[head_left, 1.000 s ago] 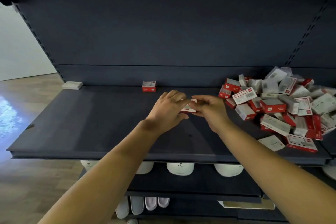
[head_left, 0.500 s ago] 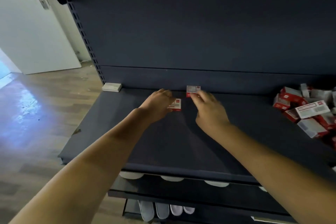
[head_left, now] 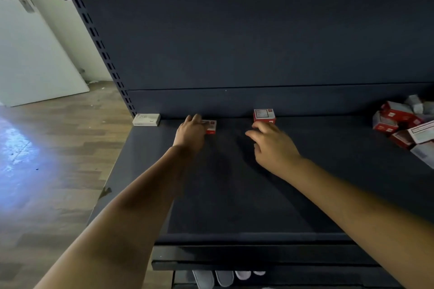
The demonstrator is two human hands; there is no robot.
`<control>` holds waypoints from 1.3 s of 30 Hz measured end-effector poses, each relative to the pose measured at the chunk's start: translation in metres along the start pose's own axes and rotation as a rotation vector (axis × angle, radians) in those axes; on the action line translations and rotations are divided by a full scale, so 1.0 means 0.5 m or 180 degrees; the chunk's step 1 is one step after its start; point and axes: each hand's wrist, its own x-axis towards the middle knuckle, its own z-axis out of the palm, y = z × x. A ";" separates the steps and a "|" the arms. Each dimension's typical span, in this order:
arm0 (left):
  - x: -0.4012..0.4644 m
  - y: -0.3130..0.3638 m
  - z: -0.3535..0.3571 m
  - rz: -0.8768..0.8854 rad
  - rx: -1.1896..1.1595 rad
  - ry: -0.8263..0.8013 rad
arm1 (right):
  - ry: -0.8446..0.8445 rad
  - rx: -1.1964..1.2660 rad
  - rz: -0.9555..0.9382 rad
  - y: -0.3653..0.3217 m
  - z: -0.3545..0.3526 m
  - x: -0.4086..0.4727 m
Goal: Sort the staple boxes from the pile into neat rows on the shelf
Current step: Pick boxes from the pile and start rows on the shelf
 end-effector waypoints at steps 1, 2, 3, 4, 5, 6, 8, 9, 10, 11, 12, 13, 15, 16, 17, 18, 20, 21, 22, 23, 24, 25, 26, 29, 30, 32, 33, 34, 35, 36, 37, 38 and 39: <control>0.004 0.000 -0.001 -0.0019 0.0037 -0.0030 | 0.0007 -0.0002 0.0027 0.002 0.001 0.003; 0.008 -0.001 -0.002 -0.0009 0.0056 -0.0059 | 0.0006 0.0001 0.0052 0.003 0.003 0.006; 0.011 -0.001 -0.004 0.0021 0.0099 -0.0075 | -0.0009 0.0004 0.0074 0.004 0.005 0.009; 0.015 -0.001 -0.003 0.0039 0.0142 -0.0086 | -0.0028 0.0019 0.0094 0.004 0.007 0.013; 0.017 -0.002 -0.003 0.0045 0.0180 -0.0084 | -0.0045 0.0045 0.0116 0.004 0.009 0.016; 0.019 -0.004 -0.003 0.0026 0.0191 -0.0089 | -0.0061 0.0075 0.0136 0.002 0.012 0.020; 0.024 -0.007 -0.002 -0.0008 0.0176 -0.0070 | -0.0096 0.0110 0.0145 -0.004 0.018 0.027; 0.026 -0.008 -0.004 -0.0060 0.0117 -0.0074 | -0.0113 0.0116 0.0133 -0.007 0.021 0.030; 0.028 -0.008 -0.006 -0.0135 -0.0007 -0.0067 | -0.0133 0.0117 0.0120 -0.010 0.023 0.033; 0.029 -0.007 -0.010 -0.0236 -0.0178 -0.0077 | -0.0156 0.0113 0.0109 -0.013 0.026 0.035; 0.032 -0.006 -0.012 -0.0319 -0.0330 -0.0075 | -0.0174 0.0109 0.0100 -0.015 0.029 0.037; 0.034 -0.005 -0.013 -0.0346 -0.0407 -0.0049 | -0.0189 0.0114 0.0096 -0.016 0.031 0.039; 0.037 -0.006 -0.012 -0.0383 -0.0539 0.0006 | -0.0214 0.0139 0.0116 -0.016 0.036 0.043; 0.036 -0.007 -0.013 -0.0401 -0.0616 0.0022 | -0.0222 0.0143 0.0131 -0.016 0.038 0.044; 0.036 -0.008 -0.013 -0.0415 -0.0694 0.0022 | -0.0225 0.0141 0.0142 -0.015 0.040 0.045; 0.036 -0.011 -0.011 -0.0417 -0.0766 0.0021 | -0.0228 0.0136 0.0153 -0.014 0.041 0.047; 0.037 -0.017 -0.009 -0.0410 -0.0856 0.0014 | -0.0239 0.0123 0.0178 -0.011 0.046 0.051; 0.037 -0.020 -0.008 -0.0398 -0.0876 0.0005 | -0.0245 0.0110 0.0193 -0.010 0.048 0.053; 0.038 -0.023 -0.006 -0.0381 -0.0901 0.0002 | -0.0252 0.0094 0.0211 -0.008 0.050 0.056; 0.038 -0.026 -0.005 -0.0366 -0.0910 -0.0005 | -0.0263 0.0080 0.0236 -0.006 0.051 0.059; 0.038 -0.028 -0.002 -0.0342 -0.0880 -0.0003 | -0.0272 0.0069 0.0270 -0.004 0.052 0.063; 0.037 -0.030 -0.001 -0.0279 -0.0775 -0.0029 | -0.0276 0.0061 0.0315 -0.002 0.052 0.067; 0.036 -0.031 0.002 -0.0225 -0.0692 -0.0044 | -0.0269 0.0053 0.0377 0.001 0.051 0.072; 0.034 -0.032 0.005 -0.0132 -0.0541 -0.0089 | -0.0268 -0.0035 0.0734 0.015 0.046 0.092; 0.034 -0.031 0.006 -0.0131 -0.0515 -0.0104 | -0.0323 -0.0072 0.0899 0.020 0.045 0.100; 0.034 -0.027 0.005 -0.0043 -0.0321 -0.0115 | -0.0527 -0.0113 0.1191 0.029 0.044 0.117; 0.033 -0.027 0.008 0.0001 -0.0235 -0.0138 | -0.0629 -0.0129 0.1291 0.032 0.044 0.124; 0.032 -0.026 0.010 -0.0001 -0.0213 -0.0141 | -0.0697 -0.0142 0.1357 0.034 0.046 0.130; 0.032 -0.026 0.012 -0.0008 -0.0212 -0.0145 | -0.0725 -0.0141 0.1396 0.037 0.048 0.134; 0.030 -0.024 0.014 -0.0001 -0.0210 -0.0129 | -0.0728 -0.0127 0.1411 0.039 0.050 0.136; 0.029 -0.024 0.015 -0.0003 -0.0211 -0.0109 | -0.0718 -0.0109 0.1403 0.041 0.053 0.137; 0.028 -0.023 0.015 -0.0004 -0.0247 -0.0076 | -0.0699 -0.0095 0.1381 0.044 0.055 0.137; 0.027 -0.022 0.015 -0.0002 -0.0296 -0.0055 | -0.0675 -0.0089 0.1359 0.046 0.056 0.136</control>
